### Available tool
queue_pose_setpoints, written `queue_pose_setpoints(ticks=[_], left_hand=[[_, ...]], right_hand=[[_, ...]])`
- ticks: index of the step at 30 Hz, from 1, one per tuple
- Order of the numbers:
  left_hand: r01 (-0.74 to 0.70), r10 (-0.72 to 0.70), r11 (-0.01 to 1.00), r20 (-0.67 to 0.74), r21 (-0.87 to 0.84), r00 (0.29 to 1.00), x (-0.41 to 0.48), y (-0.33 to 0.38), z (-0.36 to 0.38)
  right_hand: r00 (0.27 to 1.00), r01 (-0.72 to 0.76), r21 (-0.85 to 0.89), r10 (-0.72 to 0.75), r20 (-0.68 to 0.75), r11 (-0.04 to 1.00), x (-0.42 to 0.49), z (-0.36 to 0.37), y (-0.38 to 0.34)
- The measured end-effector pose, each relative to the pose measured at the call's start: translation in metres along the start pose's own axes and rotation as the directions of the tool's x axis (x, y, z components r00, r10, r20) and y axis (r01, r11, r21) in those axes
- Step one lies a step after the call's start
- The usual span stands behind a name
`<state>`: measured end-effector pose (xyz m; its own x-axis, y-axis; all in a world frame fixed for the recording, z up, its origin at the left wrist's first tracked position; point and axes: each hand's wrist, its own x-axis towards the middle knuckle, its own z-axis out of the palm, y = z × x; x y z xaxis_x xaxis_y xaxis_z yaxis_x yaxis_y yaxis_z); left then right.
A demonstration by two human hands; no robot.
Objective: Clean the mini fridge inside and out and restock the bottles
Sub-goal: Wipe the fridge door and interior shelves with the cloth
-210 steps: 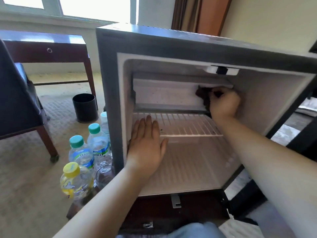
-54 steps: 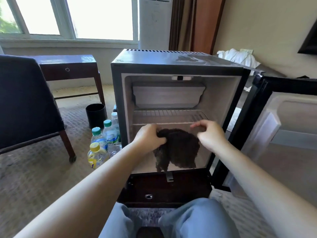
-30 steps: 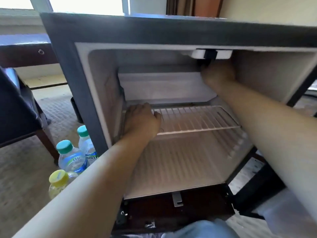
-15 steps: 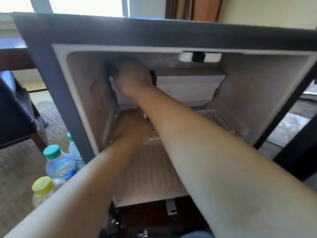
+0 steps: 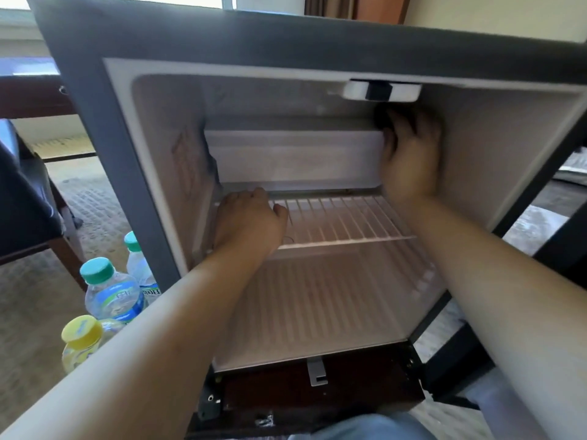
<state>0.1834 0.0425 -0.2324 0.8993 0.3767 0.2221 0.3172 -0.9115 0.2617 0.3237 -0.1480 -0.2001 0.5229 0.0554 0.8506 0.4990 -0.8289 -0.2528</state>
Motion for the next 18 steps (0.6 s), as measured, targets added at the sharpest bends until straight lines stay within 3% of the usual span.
queue_pose_setpoints(ticks=[4,6,8,14,16,18], left_hand=[[-0.003,0.003,1.0,-0.006,0.004,1.0,0.0,0.0,0.001],[-0.008,0.008,1.0,-0.008,0.011,1.0,0.001,0.0,0.001],[-0.01,0.01,1.0,-0.02,0.009,1.0,0.0,0.0,0.001],[-0.008,0.009,1.0,-0.015,0.011,1.0,0.0,0.0,0.0],[-0.005,0.006,1.0,-0.012,0.005,1.0,0.0,0.0,-0.001],[-0.001,0.001,1.0,-0.011,-0.005,1.0,0.0,0.0,0.001]], right_hand=[[0.989,-0.128,-0.007,0.127,-0.081,0.992,-0.016,-0.01,-0.014],[0.983,-0.182,-0.011,0.182,-0.007,0.983,-0.019,-0.012,-0.011],[0.967,-0.191,-0.075,0.2,0.155,0.979,-0.027,-0.008,-0.006],[0.887,-0.084,-0.036,0.091,0.454,0.996,-0.033,-0.004,0.0],[0.892,-0.058,0.047,0.031,0.45,0.997,-0.028,-0.007,-0.005],[0.941,-0.062,0.142,0.01,0.339,0.988,-0.021,-0.009,-0.016]])
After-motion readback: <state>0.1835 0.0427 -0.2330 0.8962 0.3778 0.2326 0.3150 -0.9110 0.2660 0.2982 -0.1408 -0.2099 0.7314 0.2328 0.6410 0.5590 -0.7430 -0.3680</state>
